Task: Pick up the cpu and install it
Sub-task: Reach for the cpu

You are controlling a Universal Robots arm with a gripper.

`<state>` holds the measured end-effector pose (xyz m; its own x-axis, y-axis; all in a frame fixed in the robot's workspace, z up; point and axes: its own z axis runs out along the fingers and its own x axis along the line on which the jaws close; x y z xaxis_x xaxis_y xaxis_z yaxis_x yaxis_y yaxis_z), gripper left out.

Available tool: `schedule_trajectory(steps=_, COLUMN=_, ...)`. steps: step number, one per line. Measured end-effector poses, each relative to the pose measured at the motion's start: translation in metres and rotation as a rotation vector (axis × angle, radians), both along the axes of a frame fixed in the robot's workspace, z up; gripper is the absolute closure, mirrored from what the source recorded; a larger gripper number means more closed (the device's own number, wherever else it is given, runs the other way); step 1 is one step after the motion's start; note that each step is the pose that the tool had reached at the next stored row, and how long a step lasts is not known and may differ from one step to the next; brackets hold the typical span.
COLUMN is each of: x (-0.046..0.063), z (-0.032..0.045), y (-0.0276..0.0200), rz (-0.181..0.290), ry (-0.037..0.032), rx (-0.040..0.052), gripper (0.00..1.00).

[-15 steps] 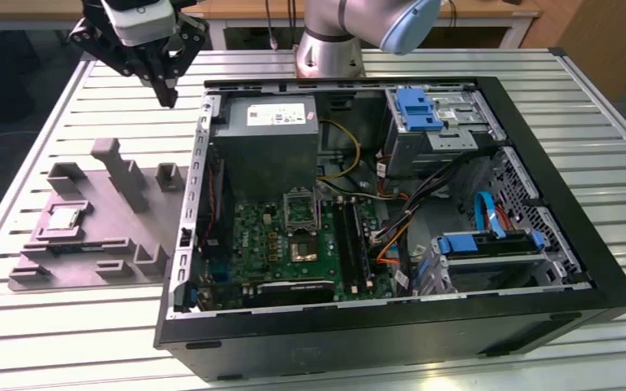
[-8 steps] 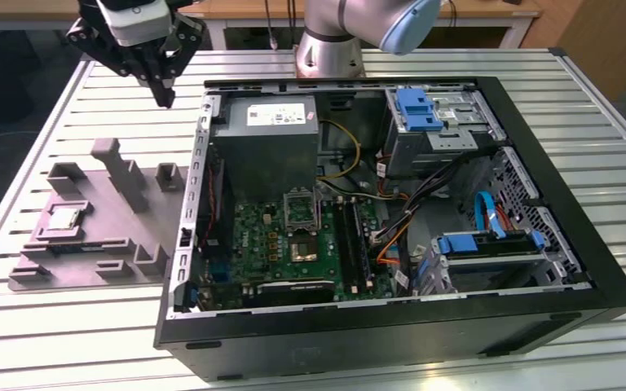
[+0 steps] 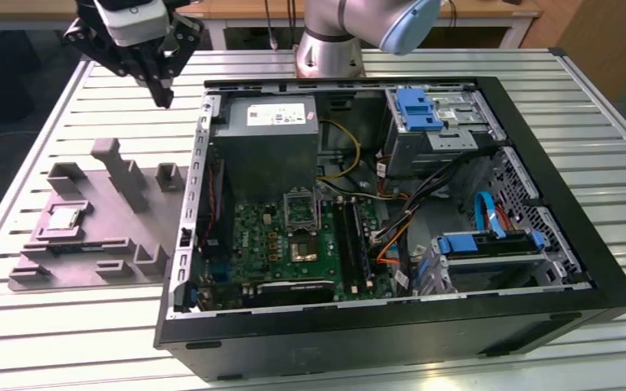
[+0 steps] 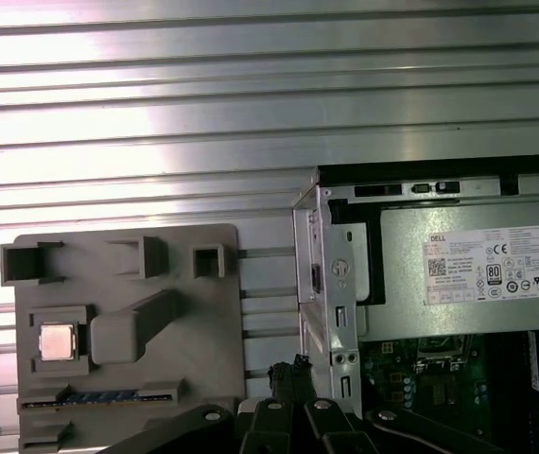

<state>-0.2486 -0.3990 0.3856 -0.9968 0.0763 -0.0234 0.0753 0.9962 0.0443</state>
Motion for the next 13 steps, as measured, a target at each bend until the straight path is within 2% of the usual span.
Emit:
schedule_trajectory(steps=7, x=-0.008, z=-0.0002, y=0.0000, rz=0.000, ry=0.0006, rx=0.0000, gripper=0.89)
schedule_trajectory(steps=10, x=-0.016, z=-0.0005, y=0.0000, rz=0.000, ry=0.0021, rx=0.0000, gripper=0.89)
schedule_trajectory(steps=13, x=-0.026, z=-0.0005, y=0.0000, rz=0.000, ry=0.0073, rx=-0.0001, gripper=0.89)
